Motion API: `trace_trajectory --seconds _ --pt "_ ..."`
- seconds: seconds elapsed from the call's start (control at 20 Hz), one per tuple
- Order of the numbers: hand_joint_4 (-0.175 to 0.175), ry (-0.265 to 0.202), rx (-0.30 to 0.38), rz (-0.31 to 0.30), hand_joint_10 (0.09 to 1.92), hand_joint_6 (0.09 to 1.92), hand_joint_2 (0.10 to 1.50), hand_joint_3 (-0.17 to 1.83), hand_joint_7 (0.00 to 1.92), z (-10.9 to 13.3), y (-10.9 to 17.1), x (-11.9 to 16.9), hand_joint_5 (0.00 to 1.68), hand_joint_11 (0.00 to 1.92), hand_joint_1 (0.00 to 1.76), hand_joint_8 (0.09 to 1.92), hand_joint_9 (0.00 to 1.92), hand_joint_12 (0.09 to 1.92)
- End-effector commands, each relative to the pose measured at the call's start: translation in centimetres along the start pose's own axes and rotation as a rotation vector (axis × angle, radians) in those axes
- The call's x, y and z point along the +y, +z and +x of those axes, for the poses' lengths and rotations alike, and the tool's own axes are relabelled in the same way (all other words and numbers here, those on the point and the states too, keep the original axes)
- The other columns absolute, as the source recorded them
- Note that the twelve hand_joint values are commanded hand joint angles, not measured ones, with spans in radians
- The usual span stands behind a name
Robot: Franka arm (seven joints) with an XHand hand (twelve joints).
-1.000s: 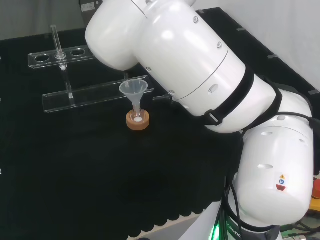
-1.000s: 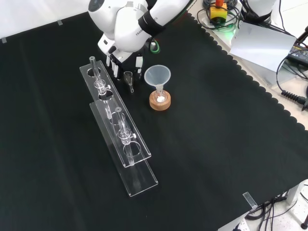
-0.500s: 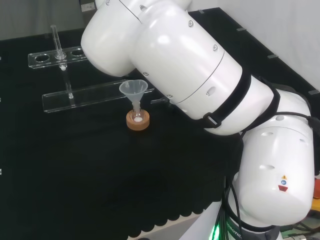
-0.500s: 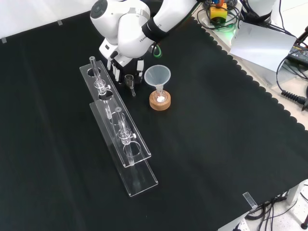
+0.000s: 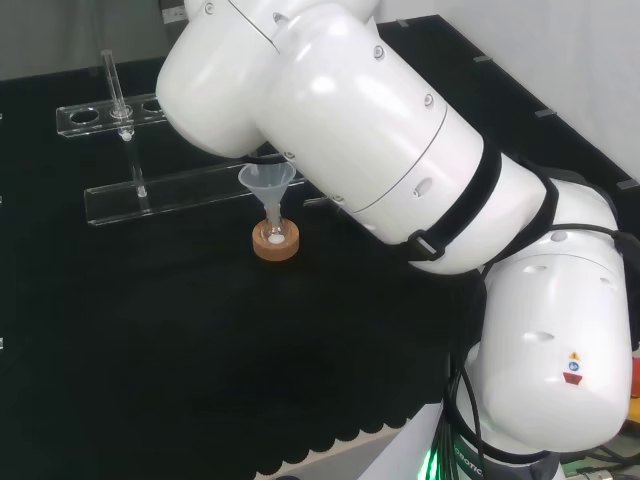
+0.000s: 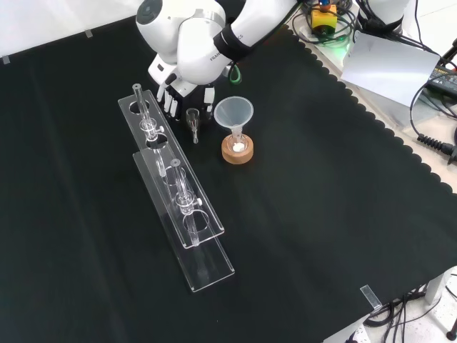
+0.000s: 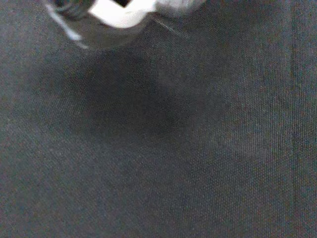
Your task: Put the weighing funnel back on the table.
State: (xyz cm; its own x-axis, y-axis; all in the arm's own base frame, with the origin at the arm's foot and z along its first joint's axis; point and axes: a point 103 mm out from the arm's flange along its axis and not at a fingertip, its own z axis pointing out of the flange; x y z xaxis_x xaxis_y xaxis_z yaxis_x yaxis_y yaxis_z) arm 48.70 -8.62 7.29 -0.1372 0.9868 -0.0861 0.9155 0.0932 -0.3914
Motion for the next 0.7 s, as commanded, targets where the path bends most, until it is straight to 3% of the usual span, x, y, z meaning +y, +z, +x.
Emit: trace_trajectory --seconds 0.05,0.3,0.5,0.7 --pt "-0.032 0.006 -0.026 0.003 0.59 0.82 0.71 0.58 0.54 -0.2 -0.1 -0.8 0.62 0.45 0.85 0.77 0.76 1.3" --pt "-0.037 0.007 -0.049 0.019 0.63 0.73 0.69 0.58 0.42 -0.1 -0.5 -1.4 0.48 0.34 0.83 0.77 0.62 1.34" --pt "-0.045 0.011 -0.042 -0.009 0.67 0.56 0.69 0.56 0.34 -0.3 -1.9 -2.5 0.36 0.27 0.82 0.78 0.54 1.37" --pt "-0.047 0.015 -0.047 -0.038 0.69 0.45 0.68 0.55 0.33 -0.7 -3.9 -4.0 0.35 0.24 0.8 0.78 0.51 1.38"
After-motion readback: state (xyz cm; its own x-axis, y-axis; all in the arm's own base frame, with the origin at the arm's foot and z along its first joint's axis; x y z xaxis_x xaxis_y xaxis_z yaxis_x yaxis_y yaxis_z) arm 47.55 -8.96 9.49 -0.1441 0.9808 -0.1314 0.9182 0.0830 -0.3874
